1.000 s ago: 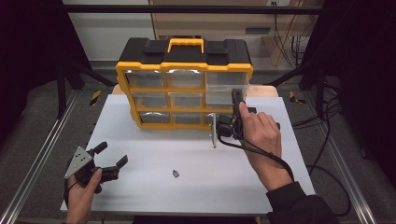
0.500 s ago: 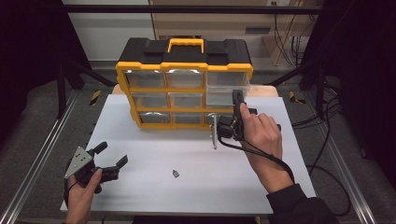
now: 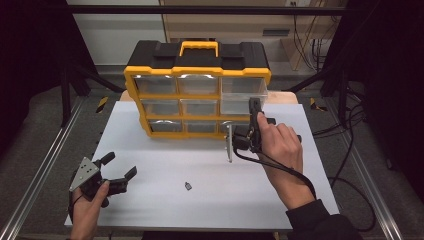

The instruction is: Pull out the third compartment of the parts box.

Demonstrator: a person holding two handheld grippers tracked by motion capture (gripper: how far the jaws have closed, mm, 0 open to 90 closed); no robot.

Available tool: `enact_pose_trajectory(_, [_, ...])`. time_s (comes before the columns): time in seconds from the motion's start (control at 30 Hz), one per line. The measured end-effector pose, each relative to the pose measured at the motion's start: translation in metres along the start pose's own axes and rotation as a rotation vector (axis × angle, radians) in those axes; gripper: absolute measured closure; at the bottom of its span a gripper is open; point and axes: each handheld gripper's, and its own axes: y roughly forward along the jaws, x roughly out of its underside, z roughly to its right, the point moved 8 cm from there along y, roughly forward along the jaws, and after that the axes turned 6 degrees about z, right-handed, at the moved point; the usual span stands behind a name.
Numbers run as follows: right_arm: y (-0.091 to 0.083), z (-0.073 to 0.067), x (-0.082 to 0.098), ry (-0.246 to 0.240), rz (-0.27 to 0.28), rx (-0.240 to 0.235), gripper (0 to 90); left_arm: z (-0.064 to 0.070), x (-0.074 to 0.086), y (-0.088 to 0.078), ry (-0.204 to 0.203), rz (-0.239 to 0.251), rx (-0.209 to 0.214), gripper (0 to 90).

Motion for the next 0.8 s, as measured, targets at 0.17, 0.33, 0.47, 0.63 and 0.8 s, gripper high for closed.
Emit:
enact_pose_trajectory(0.17, [-0.0010, 0.0001, 0.0000, 0.004, 0.002, 0.001, 84.6, 0.0002, -0.0001, 0.0000, 0.001, 0.000, 0.000, 1.9])
enact_pose_trajectory(0.33, [-0.0028, 0.0003, -0.0002, 0.000, -0.003, 0.000, 84.7, 0.0002, 0.0002, 0.0001, 0.001, -0.001, 0.000, 1.9])
enact_pose_trajectory(0.47, [-0.0038, -0.0001, -0.0011, -0.005, 0.001, 0.004, 84.7, 0.0002, 0.0003, 0.0001, 0.001, -0.002, 0.000, 1.9])
enact_pose_trajectory(0.63, [-0.0051, 0.0005, -0.0016, -0.003, 0.000, 0.005, 84.7, 0.0002, 0.0003, 0.0001, 0.001, -0.003, 0.000, 1.9])
enact_pose_trajectory(0.8, [-0.0073, 0.0003, -0.0019, -0.003, -0.004, 0.005, 84.6, 0.0004, 0.0003, 0.0003, 0.001, -0.003, 0.001, 1.9])
